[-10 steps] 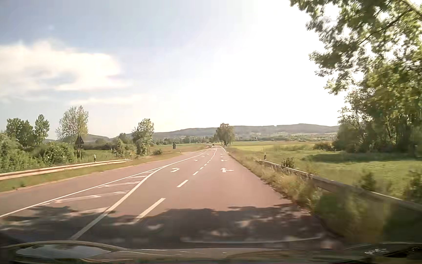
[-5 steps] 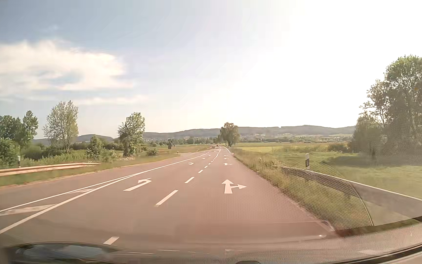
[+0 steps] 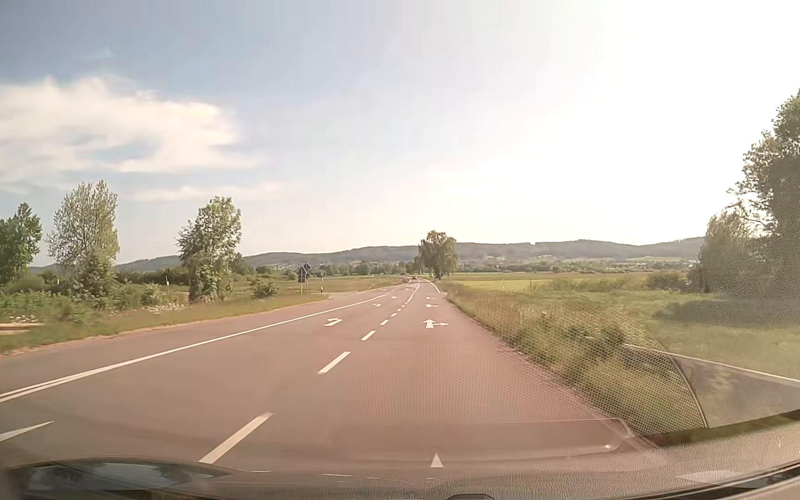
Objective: Follow the waypoints while adhering to traffic rules and regulations
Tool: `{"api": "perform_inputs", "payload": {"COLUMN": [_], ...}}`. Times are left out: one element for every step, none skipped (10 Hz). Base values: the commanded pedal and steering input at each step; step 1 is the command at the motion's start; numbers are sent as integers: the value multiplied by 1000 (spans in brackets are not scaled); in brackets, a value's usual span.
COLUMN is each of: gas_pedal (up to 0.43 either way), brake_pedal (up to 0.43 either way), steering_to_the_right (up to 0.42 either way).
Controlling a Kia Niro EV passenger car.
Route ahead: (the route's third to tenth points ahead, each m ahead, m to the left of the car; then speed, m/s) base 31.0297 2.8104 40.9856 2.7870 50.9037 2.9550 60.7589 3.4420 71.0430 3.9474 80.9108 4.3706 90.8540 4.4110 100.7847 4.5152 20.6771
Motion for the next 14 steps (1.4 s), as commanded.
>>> {"api": "perform_inputs", "payload": {"gas_pedal": [177, 189, 189, 189, 189, 189, 189, 189, 189, 189, 189, 189, 189, 189], "brake_pedal": [0, 0, 0, 0, 0, 0, 0, 0, 0, 0, 0, 0, 0, 0], "steering_to_the_right": [-2, -2, -2, -2, -2, -1, -2, -2, -2, -2, -2, -2, -2, -2]}}
